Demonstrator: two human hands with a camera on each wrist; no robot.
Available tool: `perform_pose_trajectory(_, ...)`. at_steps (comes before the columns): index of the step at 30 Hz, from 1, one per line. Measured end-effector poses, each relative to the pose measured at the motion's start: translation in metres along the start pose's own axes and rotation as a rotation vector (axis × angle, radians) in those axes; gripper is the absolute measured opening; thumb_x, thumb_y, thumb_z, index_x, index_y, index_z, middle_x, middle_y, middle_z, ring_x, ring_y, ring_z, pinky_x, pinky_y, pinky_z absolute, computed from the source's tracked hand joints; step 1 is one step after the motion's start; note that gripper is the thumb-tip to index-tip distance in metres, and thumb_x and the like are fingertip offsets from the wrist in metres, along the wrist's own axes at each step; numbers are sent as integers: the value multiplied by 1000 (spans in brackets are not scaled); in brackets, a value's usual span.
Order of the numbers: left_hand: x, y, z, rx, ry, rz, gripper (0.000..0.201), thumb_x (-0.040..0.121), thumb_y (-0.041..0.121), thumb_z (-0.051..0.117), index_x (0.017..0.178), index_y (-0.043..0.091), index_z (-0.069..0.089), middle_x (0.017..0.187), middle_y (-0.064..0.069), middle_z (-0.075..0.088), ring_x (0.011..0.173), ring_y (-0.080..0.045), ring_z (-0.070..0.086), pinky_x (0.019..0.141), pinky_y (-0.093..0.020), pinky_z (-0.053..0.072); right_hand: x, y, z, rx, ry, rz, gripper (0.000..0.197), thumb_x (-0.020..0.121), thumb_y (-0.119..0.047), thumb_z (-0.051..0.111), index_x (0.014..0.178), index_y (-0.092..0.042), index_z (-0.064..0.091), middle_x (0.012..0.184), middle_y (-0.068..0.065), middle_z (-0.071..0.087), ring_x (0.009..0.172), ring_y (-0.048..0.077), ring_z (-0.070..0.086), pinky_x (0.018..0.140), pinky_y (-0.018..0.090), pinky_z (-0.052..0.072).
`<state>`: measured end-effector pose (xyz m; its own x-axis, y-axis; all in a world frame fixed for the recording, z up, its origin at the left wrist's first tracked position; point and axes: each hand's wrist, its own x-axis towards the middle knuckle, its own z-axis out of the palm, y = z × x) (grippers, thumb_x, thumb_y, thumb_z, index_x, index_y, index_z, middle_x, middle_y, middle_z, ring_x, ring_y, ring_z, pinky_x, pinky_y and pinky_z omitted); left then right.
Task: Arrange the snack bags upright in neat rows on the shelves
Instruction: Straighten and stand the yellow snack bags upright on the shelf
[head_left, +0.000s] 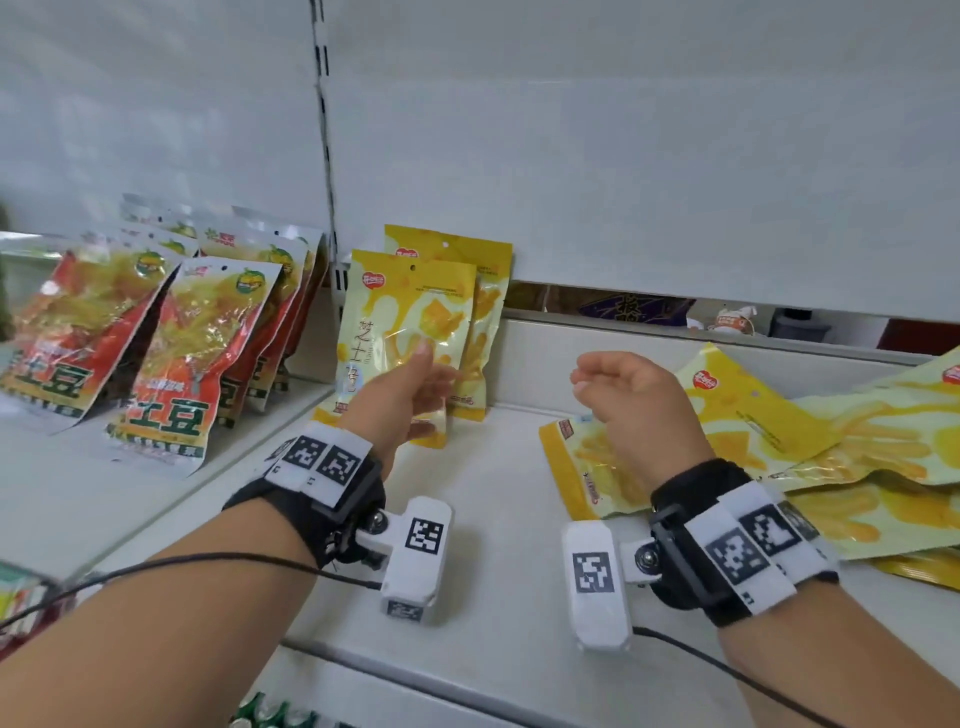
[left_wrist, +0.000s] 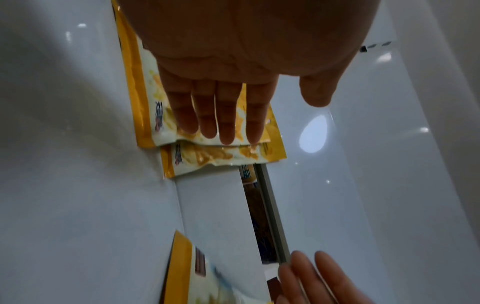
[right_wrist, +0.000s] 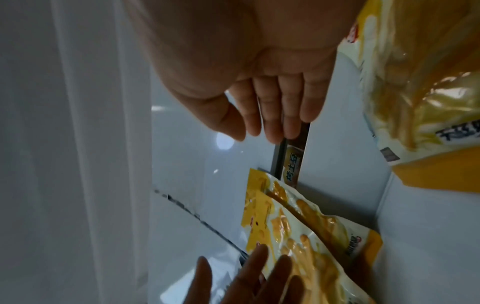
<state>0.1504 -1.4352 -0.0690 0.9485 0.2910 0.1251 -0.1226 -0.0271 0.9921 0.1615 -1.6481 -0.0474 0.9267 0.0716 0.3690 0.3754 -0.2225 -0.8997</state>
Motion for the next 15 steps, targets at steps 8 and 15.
perform_pose_trajectory(8, 54, -9, -86, 104, 119, 15, 47, 89, 48, 54, 125, 18, 55, 131, -9, 55, 110, -27, 54, 99, -43, 43, 35, -11, 86, -118, -134, 134, 39, 85, -14, 62, 124, -11, 56, 107, -1, 60, 91, 9, 56, 82, 27, 42)
perform_pose_trajectory(15, 97, -19, -113, 295, -48, 9, 68, 91, 44, 55, 147, 24, 24, 108, 8, 47, 92, -13, 49, 83, -32, 35, 77, 1, 144, -70, 69, 311, 63, 84, -20, 63, 139, -14, 36, 134, 6, 46, 115, 23, 49, 91, 35, 41)
